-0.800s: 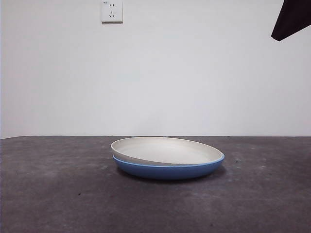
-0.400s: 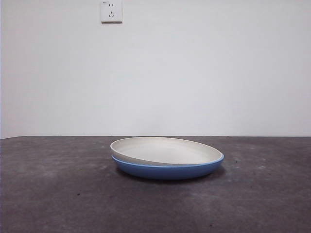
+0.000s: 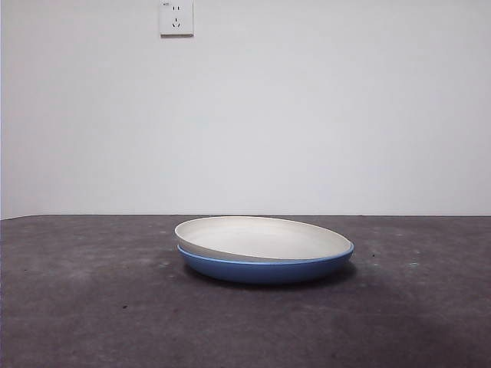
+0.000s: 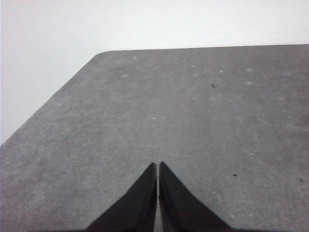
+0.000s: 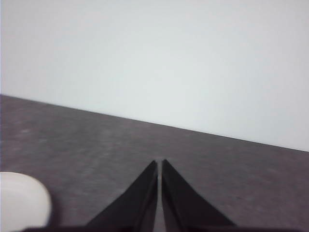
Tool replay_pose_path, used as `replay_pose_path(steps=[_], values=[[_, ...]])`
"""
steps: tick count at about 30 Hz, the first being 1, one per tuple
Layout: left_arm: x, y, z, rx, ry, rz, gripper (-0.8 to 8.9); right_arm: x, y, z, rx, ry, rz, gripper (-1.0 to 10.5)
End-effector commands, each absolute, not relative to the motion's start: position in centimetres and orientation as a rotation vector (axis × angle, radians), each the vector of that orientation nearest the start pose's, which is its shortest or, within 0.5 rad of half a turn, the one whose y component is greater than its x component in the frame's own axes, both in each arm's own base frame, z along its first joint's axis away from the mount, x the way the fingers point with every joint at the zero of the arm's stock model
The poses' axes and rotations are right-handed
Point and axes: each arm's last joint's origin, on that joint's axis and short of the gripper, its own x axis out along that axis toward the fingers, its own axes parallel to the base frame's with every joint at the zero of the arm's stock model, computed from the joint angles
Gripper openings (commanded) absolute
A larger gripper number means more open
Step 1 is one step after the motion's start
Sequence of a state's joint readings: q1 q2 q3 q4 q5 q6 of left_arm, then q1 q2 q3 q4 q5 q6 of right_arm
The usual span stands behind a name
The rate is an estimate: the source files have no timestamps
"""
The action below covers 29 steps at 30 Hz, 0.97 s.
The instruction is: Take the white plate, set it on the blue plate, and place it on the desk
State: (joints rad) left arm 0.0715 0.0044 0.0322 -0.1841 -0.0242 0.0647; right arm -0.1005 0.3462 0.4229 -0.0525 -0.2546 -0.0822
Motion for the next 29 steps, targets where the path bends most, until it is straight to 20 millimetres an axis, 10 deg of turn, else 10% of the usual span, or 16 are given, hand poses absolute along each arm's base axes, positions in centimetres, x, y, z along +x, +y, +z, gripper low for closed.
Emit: replay_pose_path(steps=[1, 13, 29], values=[[9.5, 0.8, 14.9, 0.058, 0.184, 0.094, 0.09, 10.4, -0.5, 25.3, -0.097, -0.053, 0.113, 0.1], [9.5, 0.8, 14.9, 0.058, 0.184, 0.094, 0.09, 9.8, -0.5, 17.4, 0.031, -0.065, 0.07, 0.1], [9.5, 0.8, 14.9, 0.058, 0.184, 0.094, 0.09, 9.6, -0.5, 15.1, 0.073, 0.163, 0.049, 0.1]])
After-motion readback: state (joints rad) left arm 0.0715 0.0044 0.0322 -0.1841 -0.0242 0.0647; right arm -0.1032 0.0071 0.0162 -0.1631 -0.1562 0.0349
